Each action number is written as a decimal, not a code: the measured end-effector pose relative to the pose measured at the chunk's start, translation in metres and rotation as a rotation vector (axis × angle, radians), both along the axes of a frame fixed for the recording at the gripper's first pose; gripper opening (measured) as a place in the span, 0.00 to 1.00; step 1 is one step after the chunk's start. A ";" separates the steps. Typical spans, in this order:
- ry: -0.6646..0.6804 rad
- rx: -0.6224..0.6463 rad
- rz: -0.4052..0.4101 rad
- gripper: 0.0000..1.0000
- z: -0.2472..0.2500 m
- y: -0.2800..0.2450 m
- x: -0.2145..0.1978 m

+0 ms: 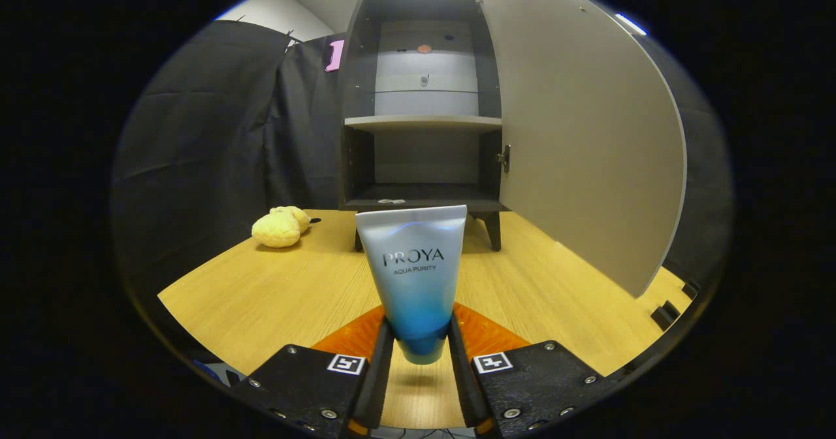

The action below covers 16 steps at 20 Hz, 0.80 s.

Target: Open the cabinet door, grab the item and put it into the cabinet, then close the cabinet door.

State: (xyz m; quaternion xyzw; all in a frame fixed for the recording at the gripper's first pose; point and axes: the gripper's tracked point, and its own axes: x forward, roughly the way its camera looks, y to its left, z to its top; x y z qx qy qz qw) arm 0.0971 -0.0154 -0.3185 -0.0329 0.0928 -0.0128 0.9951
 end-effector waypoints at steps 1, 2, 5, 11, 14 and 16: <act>-0.006 0.006 -0.003 0.46 0.014 -0.001 0.002; -0.011 0.010 -0.006 0.46 0.030 -0.002 0.005; -0.042 -0.026 -0.007 0.46 0.076 0.001 0.014; -0.096 -0.078 0.048 0.46 0.172 0.035 0.042; -0.147 -0.089 0.065 0.46 0.217 0.049 0.067; -0.174 -0.094 0.072 0.46 0.247 0.054 0.092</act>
